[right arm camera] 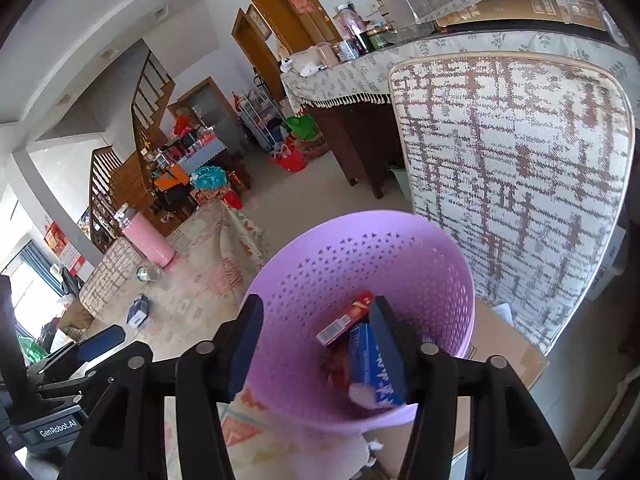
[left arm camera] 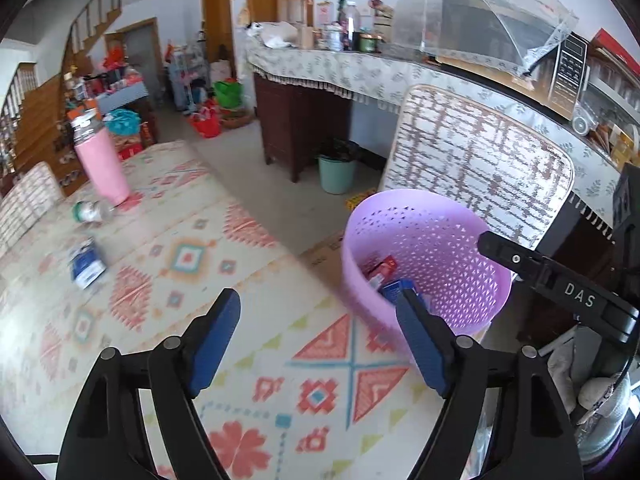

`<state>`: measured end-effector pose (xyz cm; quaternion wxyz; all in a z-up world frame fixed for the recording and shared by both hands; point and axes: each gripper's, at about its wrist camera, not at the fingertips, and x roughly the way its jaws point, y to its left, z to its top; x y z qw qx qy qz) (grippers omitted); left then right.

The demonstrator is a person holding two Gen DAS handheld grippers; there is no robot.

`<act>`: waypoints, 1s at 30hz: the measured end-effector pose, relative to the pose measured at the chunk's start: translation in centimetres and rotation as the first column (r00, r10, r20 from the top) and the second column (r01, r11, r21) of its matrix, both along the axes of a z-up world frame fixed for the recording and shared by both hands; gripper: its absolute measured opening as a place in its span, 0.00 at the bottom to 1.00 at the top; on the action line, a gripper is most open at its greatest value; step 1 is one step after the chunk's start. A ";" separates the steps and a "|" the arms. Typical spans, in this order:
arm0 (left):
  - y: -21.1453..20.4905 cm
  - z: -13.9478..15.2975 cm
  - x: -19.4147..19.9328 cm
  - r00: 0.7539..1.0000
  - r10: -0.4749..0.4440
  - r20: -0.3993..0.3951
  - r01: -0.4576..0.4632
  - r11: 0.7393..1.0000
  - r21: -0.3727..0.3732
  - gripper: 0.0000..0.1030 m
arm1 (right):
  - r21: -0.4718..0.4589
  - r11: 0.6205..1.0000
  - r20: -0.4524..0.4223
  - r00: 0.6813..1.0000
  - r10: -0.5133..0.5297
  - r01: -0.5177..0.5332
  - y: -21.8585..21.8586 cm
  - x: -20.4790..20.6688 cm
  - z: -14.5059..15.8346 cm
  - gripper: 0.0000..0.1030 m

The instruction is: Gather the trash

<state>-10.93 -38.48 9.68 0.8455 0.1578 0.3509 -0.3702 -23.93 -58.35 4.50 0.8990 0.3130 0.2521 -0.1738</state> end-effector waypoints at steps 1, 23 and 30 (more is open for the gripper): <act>0.7 0.1 -0.3 1.000 0.013 0.009 -0.013 1.000 -0.001 0.77 | -0.005 1.000 -0.001 1.000 0.000 0.000 0.6 -0.3 0.1 0.60; 13.1 2.5 -7.7 0.939 0.236 0.251 -0.200 0.966 -0.163 0.96 | -0.140 0.990 -0.040 0.999 -0.021 0.015 11.1 -5.6 0.5 0.64; 13.1 0.8 -9.5 0.951 0.214 0.223 -0.189 0.974 -0.127 0.96 | -0.196 0.980 -0.065 0.996 -0.055 0.041 12.4 -7.9 0.2 0.69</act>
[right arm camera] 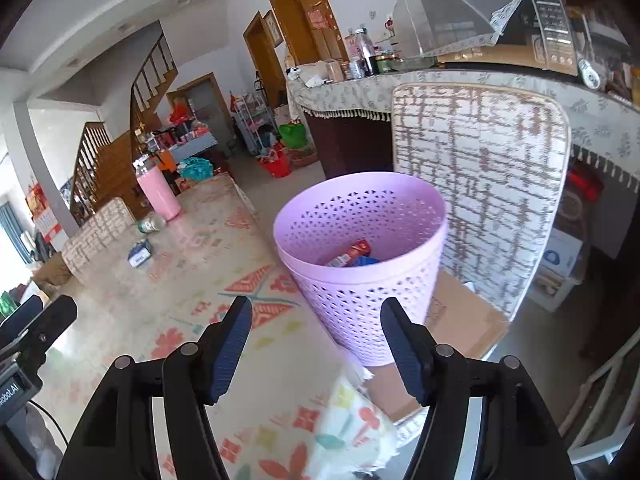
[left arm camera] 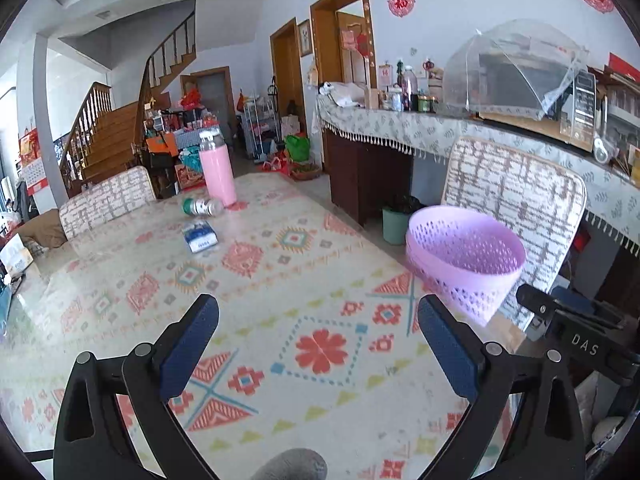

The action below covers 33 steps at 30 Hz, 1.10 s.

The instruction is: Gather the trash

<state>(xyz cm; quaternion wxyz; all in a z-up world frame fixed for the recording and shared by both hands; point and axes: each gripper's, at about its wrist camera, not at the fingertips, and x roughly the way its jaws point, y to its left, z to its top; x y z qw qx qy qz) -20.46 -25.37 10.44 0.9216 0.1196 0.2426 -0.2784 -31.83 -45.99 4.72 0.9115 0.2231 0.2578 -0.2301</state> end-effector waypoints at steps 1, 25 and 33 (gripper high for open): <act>-0.1 -0.3 -0.3 1.000 -0.003 -0.008 0.003 1.000 0.006 0.96 | -0.004 1.000 -0.006 1.000 -0.006 0.006 0.0 -0.4 -0.2 0.69; -2.4 -3.7 -1.7 0.988 -0.089 -0.129 0.100 0.991 0.087 0.96 | -0.054 0.997 -0.089 0.994 -0.063 0.058 -0.8 -1.8 -2.1 0.73; -2.9 -4.3 -1.1 0.980 -0.098 -0.176 0.113 0.990 0.081 0.96 | -0.035 0.997 -0.100 0.993 -0.069 0.066 -1.7 -1.6 -2.8 0.73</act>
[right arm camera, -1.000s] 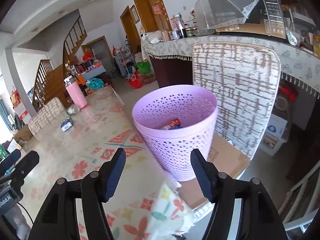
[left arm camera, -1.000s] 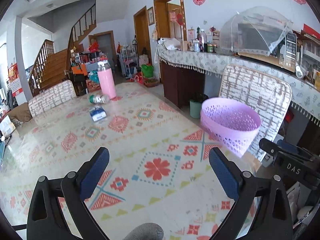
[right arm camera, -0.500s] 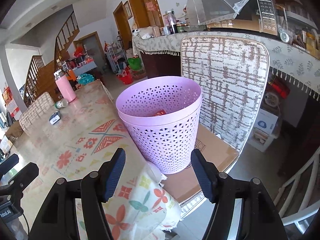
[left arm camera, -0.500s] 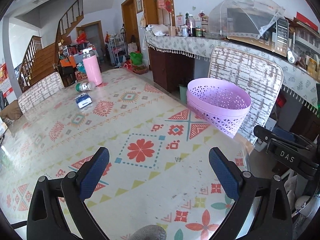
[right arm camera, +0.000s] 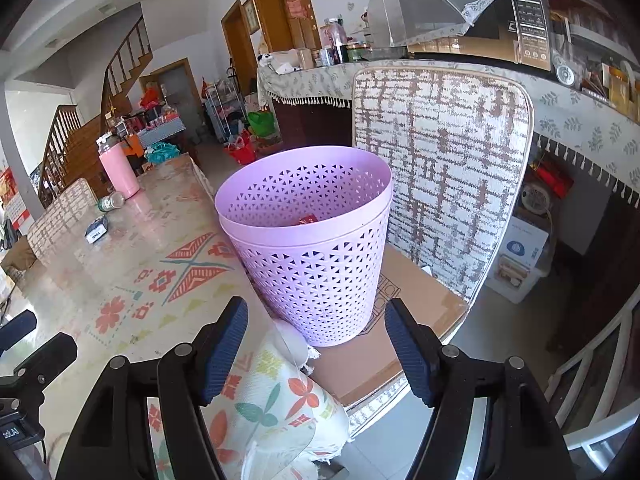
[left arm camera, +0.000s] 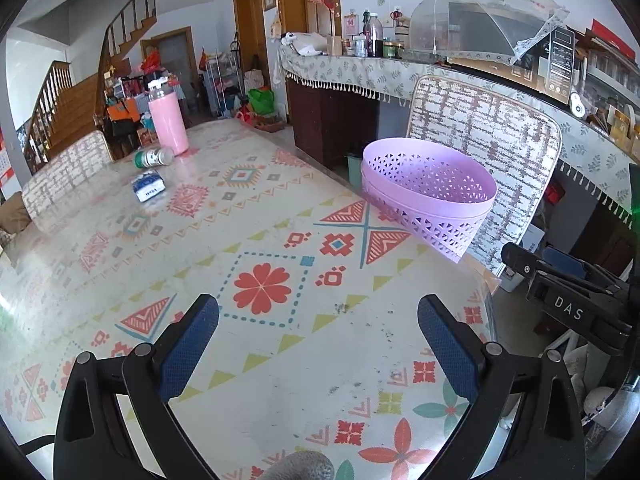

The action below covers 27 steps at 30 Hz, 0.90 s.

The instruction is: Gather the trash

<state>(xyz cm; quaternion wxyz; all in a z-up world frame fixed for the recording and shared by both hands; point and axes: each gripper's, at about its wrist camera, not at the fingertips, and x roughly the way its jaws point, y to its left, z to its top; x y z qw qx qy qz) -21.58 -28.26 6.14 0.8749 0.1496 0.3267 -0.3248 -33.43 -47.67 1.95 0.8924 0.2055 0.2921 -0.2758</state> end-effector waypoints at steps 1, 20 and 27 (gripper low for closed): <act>-0.1 -0.1 0.1 1.000 0.000 -0.006 0.000 1.000 0.000 0.96 | 0.001 1.000 -0.001 1.000 0.001 -0.001 0.0 0.1 0.0 0.73; -1.4 -1.0 0.5 0.998 -0.026 -0.056 0.027 0.999 0.018 0.96 | 0.024 1.000 0.000 1.000 -0.010 0.010 -0.9 0.1 -0.8 0.73; -1.6 -1.1 0.5 0.997 -0.029 -0.067 0.031 0.999 0.020 0.96 | 0.019 1.000 -0.003 1.000 -0.012 0.012 -1.0 0.1 -0.9 0.73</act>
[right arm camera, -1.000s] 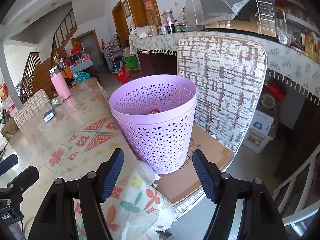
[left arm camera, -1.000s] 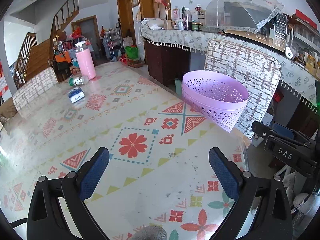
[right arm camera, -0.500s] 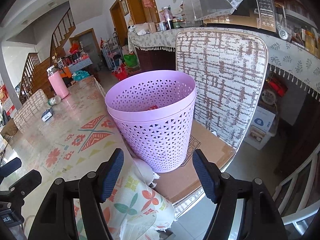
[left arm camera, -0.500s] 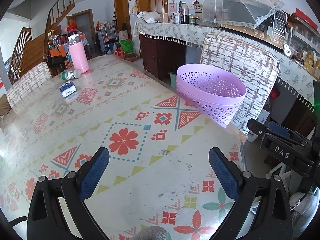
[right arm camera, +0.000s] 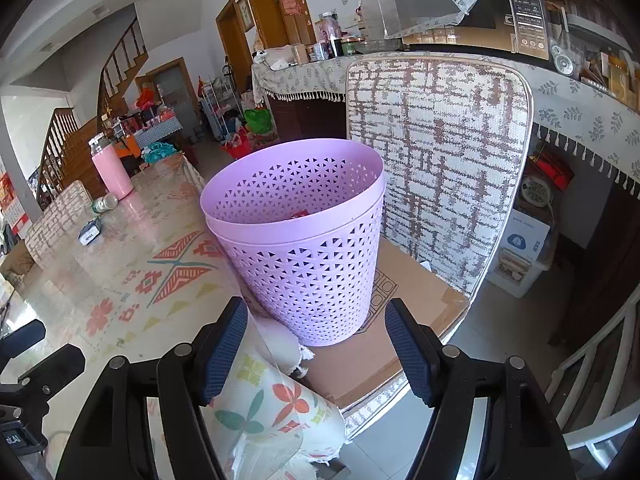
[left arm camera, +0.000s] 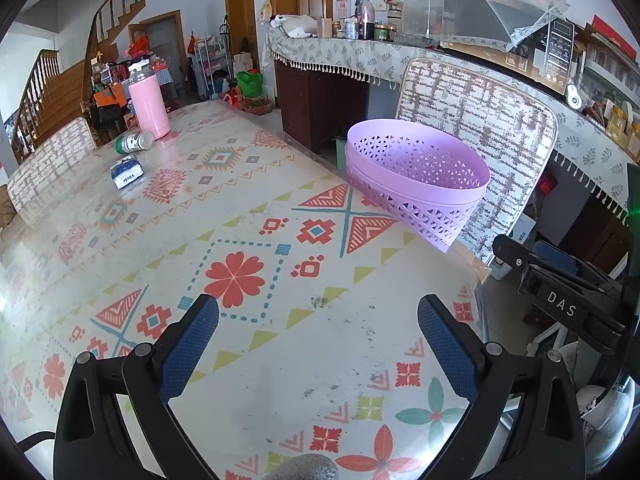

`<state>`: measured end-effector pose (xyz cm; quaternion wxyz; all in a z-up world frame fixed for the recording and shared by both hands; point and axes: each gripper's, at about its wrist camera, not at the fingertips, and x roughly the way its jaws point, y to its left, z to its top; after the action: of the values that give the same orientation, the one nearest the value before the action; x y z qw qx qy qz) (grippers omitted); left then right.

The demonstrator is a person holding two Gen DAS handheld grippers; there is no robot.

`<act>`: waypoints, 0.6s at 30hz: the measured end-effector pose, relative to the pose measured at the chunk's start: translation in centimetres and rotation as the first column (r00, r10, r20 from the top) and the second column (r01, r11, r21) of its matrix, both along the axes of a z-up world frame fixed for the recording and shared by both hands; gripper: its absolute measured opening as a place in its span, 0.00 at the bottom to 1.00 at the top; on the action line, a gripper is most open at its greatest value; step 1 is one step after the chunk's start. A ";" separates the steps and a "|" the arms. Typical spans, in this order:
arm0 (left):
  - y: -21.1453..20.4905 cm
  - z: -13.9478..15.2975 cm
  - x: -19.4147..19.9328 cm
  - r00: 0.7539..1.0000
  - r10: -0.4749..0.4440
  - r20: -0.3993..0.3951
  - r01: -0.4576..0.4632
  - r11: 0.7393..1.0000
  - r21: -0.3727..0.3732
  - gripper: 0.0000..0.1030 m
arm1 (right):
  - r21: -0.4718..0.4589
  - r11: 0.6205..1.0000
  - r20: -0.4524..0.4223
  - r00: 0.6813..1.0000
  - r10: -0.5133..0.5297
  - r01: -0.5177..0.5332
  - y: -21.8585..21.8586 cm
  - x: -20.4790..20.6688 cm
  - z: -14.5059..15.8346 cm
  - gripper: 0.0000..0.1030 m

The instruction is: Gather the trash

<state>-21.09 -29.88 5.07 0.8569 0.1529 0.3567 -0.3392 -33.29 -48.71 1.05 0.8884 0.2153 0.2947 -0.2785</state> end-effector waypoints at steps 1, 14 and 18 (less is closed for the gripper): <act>-0.1 0.0 0.0 1.000 0.000 -0.001 0.000 1.000 0.002 0.96 | 0.002 1.000 0.000 1.000 -0.001 0.001 -0.1 0.0 -0.1 0.73; -0.8 -0.5 -0.2 1.000 -0.007 -0.008 0.007 1.000 0.015 0.96 | 0.010 1.000 0.008 1.000 -0.014 0.014 -1.0 -0.6 -0.6 0.73; -1.1 -0.7 -0.4 1.000 -0.011 -0.009 0.012 1.000 0.022 0.96 | 0.011 1.000 0.008 1.000 -0.014 0.014 -1.0 -0.6 -0.6 0.73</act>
<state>-21.44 -31.00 4.34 0.8517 0.1627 0.3632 -0.3408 -33.88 -49.73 0.49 0.8863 0.2234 0.2913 -0.2823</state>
